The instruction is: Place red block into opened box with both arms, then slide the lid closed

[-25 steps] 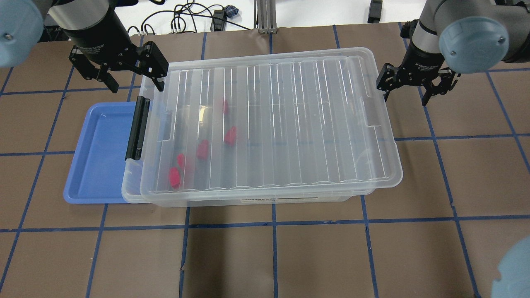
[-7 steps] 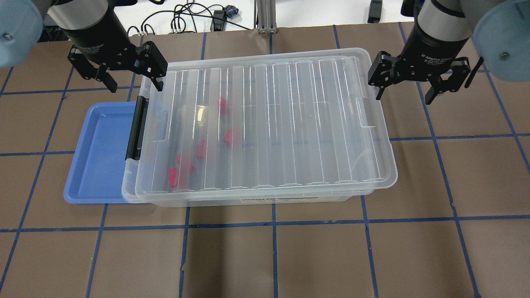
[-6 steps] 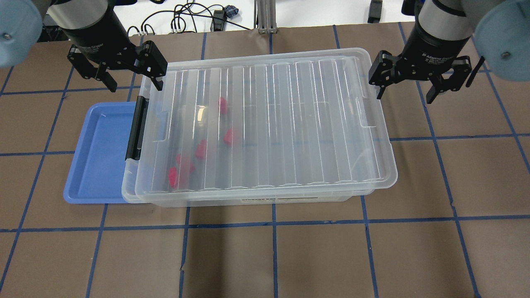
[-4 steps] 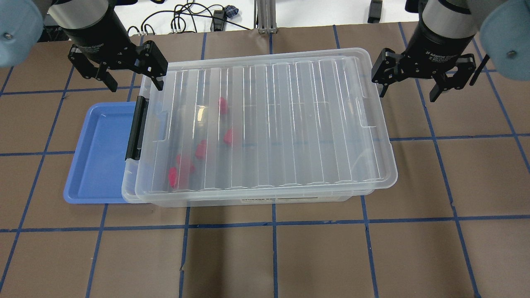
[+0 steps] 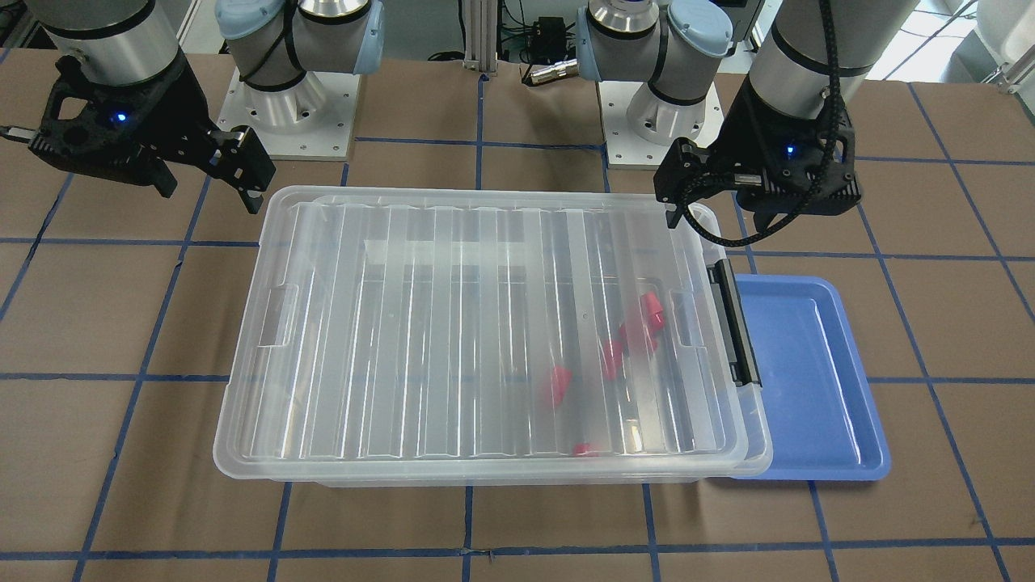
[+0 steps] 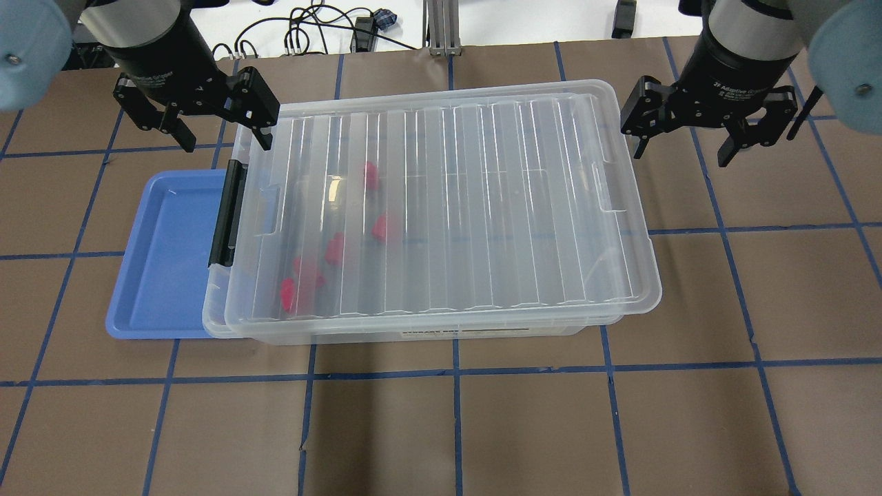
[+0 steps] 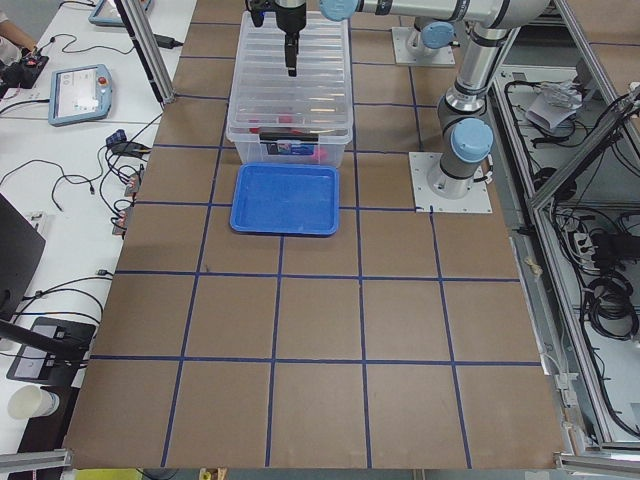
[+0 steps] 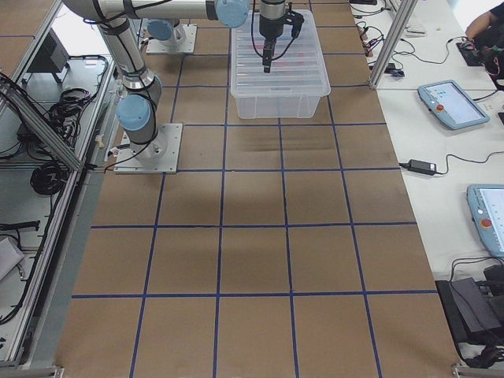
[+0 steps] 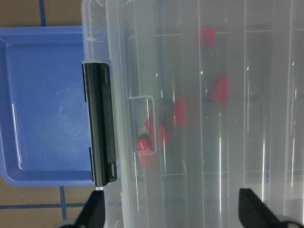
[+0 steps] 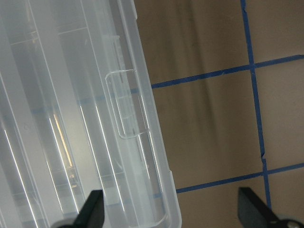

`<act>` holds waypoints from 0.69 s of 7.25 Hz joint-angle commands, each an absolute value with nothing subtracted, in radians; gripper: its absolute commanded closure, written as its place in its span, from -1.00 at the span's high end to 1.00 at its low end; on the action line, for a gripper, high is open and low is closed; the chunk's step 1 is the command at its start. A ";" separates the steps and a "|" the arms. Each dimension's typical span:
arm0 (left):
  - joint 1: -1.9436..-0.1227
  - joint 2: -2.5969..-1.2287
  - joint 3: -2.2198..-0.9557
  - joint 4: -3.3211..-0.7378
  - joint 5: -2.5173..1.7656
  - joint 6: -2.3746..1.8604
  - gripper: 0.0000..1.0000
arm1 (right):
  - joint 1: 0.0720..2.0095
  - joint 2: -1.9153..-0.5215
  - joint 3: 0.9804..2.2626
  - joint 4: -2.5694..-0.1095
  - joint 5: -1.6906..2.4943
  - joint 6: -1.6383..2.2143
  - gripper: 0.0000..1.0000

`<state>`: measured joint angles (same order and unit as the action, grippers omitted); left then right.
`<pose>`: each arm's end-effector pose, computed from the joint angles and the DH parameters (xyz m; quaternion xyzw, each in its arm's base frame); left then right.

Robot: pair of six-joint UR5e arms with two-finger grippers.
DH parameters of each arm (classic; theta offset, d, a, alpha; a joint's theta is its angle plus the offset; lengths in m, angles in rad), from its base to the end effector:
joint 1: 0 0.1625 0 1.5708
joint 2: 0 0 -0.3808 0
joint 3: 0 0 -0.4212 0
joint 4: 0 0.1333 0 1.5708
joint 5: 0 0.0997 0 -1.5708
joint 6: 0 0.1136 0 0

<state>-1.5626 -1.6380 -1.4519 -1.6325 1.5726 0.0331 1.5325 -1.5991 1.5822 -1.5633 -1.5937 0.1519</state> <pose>-0.1286 -0.5458 0.4496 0.0125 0.9999 0.0050 0.0008 0.1110 -0.5158 0.4376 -0.0950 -0.9954 0.0053 0.0112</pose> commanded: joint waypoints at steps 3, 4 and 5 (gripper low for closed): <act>-1.562 -1.635 -1.454 -1.632 1.572 0.032 1.00 | 1.532 -1.608 1.583 -1.562 -1.594 0.152 1.00; -1.563 -1.635 -1.454 -1.632 1.572 0.032 1.00 | 1.532 -1.617 1.594 -1.560 -1.594 0.152 1.00; -1.562 -1.635 -1.453 -1.632 1.572 0.032 1.00 | 1.532 -1.618 1.594 -1.560 -1.592 0.152 1.00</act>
